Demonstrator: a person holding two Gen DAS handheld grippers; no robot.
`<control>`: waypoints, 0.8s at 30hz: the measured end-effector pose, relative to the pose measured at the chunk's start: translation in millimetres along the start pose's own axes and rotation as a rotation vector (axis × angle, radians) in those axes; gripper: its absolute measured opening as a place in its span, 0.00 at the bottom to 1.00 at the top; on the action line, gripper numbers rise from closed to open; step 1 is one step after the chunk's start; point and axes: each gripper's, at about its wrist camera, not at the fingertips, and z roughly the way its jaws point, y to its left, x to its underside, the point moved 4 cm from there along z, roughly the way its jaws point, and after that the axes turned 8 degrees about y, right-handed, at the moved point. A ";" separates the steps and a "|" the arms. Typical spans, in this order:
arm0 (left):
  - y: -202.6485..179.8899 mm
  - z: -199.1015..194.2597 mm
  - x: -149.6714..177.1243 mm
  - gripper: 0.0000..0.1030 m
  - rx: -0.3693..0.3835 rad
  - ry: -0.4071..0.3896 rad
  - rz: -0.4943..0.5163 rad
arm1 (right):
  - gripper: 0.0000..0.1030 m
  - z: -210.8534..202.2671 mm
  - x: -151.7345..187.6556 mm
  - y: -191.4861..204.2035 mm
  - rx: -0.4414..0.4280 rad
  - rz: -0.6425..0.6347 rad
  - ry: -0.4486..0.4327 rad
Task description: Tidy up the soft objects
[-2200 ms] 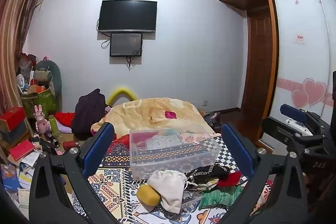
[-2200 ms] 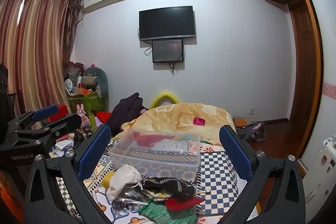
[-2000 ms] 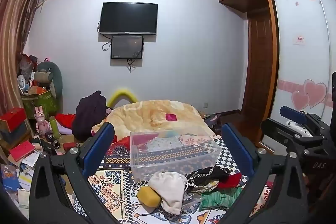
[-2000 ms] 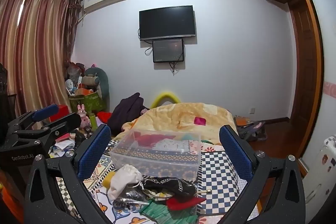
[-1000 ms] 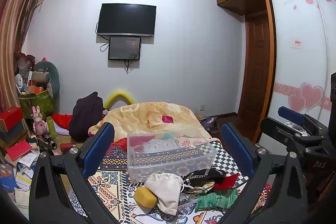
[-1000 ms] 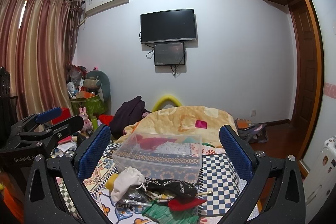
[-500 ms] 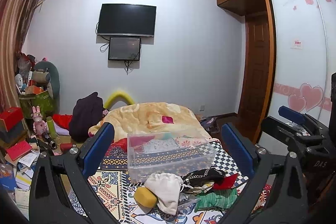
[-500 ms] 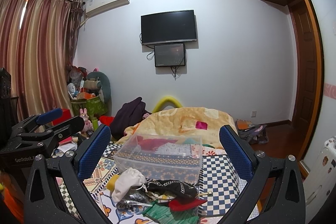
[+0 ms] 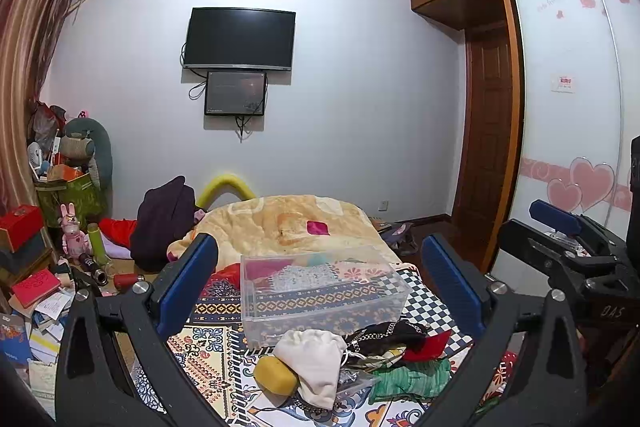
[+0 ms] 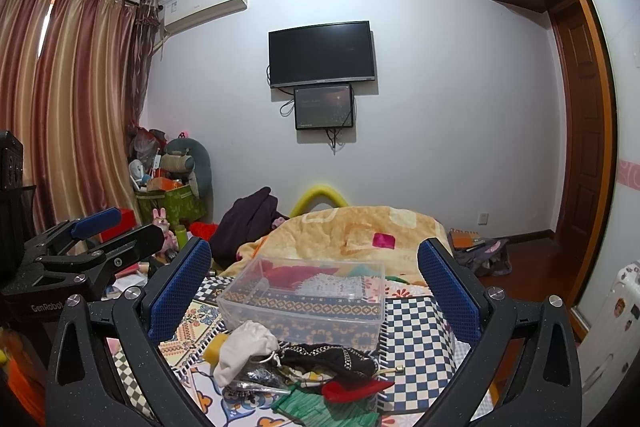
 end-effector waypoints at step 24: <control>0.8 6.1 6.0 1.00 0.011 0.029 0.000 | 1.00 5.7 7.5 -1.8 0.001 0.005 0.023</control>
